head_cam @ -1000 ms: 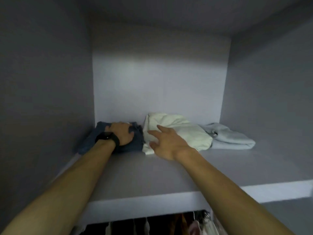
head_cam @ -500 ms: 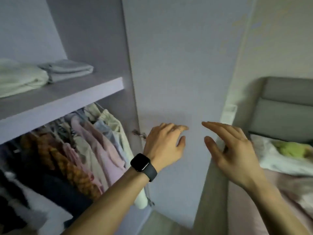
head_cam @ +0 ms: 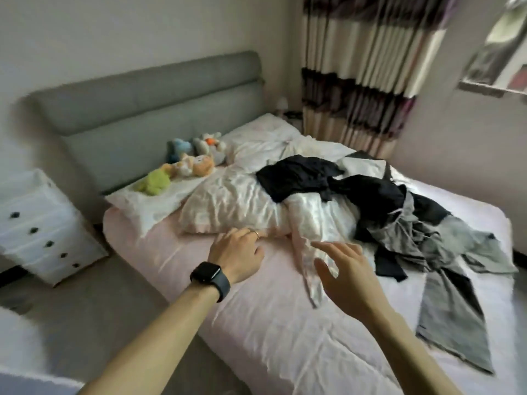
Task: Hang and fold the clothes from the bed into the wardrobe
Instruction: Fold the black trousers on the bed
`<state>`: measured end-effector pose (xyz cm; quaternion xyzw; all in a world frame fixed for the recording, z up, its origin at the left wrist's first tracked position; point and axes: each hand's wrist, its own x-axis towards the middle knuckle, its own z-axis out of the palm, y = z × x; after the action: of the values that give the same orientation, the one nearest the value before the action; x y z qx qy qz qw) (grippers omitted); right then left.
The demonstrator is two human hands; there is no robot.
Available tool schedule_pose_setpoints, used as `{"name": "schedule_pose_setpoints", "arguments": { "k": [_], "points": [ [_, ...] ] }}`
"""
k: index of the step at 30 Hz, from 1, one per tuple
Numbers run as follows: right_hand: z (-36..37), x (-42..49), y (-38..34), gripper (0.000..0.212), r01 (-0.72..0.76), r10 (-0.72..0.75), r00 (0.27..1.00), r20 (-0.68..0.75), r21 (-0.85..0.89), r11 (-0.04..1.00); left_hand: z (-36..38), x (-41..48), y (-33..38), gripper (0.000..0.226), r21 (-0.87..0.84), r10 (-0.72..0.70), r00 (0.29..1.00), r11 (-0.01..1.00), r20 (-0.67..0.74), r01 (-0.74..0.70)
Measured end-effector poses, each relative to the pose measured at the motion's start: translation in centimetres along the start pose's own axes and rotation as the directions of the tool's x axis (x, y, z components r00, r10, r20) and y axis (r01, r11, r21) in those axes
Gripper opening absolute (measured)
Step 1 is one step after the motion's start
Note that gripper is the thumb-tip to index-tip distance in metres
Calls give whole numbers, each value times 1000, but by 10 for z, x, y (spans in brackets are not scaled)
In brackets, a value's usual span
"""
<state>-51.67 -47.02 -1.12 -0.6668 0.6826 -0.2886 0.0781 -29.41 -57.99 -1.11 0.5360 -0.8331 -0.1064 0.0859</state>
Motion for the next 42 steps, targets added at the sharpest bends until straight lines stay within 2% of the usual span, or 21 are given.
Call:
{"name": "schedule_pose_setpoints", "arguments": {
  "k": [3,6,12,17,25,32,35,39,42],
  "points": [
    [-8,-18,44,35,-232,231,973,-25,-60,971,34,49,36,42,22,161,980,986,113,-165],
    [-8,-29,71,39,-403,403,915,-25,-128,906,57,88,63,39,6,274,934,959,228,-283],
    [6,-26,103,46,-575,575,817,-50,-155,803,86,144,84,41,-7,383,872,916,305,-400],
    [30,36,132,48,-566,572,820,-8,-161,809,100,212,72,40,49,350,878,921,326,-386],
    [75,179,203,54,-472,484,873,62,-143,870,133,320,17,39,119,134,945,977,298,-177],
    [149,278,261,61,-458,482,863,155,-166,873,183,405,-49,45,191,12,949,979,316,-76],
    [187,307,284,63,-474,511,840,181,-211,855,214,438,-73,53,232,-6,945,970,327,-74],
    [237,347,320,69,-523,586,784,204,-290,801,268,484,-98,70,219,43,921,966,386,-137],
    [273,387,349,76,-477,567,808,162,-386,790,311,526,-112,81,195,111,913,960,392,-200]
  ]
}}
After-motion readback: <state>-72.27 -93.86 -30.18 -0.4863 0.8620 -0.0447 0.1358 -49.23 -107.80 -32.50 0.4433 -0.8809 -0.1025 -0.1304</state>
